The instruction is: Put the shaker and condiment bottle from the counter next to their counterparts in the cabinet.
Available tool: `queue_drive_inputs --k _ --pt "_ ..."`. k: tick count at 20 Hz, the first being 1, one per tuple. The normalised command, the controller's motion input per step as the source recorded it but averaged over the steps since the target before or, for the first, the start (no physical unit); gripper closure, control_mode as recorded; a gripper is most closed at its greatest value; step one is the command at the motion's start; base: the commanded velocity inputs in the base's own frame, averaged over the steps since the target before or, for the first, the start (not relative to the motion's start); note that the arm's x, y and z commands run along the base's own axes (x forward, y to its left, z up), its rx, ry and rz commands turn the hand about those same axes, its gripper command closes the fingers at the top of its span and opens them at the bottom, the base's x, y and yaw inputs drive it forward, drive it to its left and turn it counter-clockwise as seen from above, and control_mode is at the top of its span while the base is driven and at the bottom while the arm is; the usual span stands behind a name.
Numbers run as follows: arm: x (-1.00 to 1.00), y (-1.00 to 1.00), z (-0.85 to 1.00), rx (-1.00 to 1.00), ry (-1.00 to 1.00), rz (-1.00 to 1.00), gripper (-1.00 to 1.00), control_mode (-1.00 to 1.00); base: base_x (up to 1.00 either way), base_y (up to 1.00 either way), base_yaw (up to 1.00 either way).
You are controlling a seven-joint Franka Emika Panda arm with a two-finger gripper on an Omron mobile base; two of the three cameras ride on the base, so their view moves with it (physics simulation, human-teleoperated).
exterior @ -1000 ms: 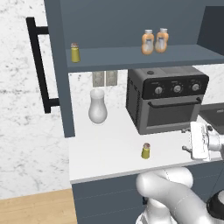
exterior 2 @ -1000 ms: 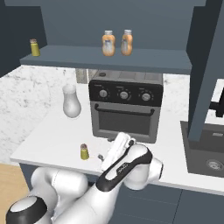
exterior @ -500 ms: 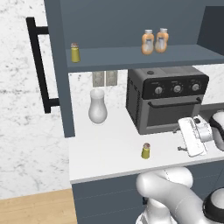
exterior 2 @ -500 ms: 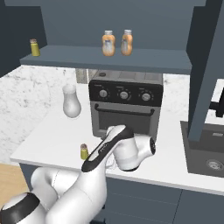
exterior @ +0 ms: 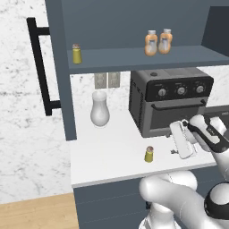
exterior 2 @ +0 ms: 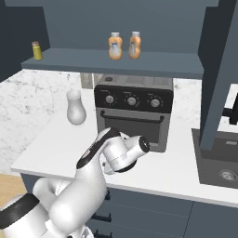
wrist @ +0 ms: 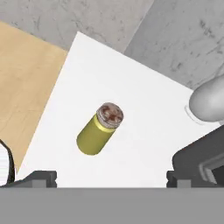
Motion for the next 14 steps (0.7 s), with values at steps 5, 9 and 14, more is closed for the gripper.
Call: queue_drive_inputs --k 5,9,14 --pt "0.27 -0.13 -0.23 -0.13 0.11 -0.06 -1.00 -1.00 0.00 0.00 0.00" --pt "0.00 0.00 0.00 0.00 0.00 0.00 -1.00 -1.00 0.00 0.00 0.00" --pt "0.00 0.00 0.00 0.00 0.03 0.00 -1.00 -1.00 0.00 0.00 0.00"
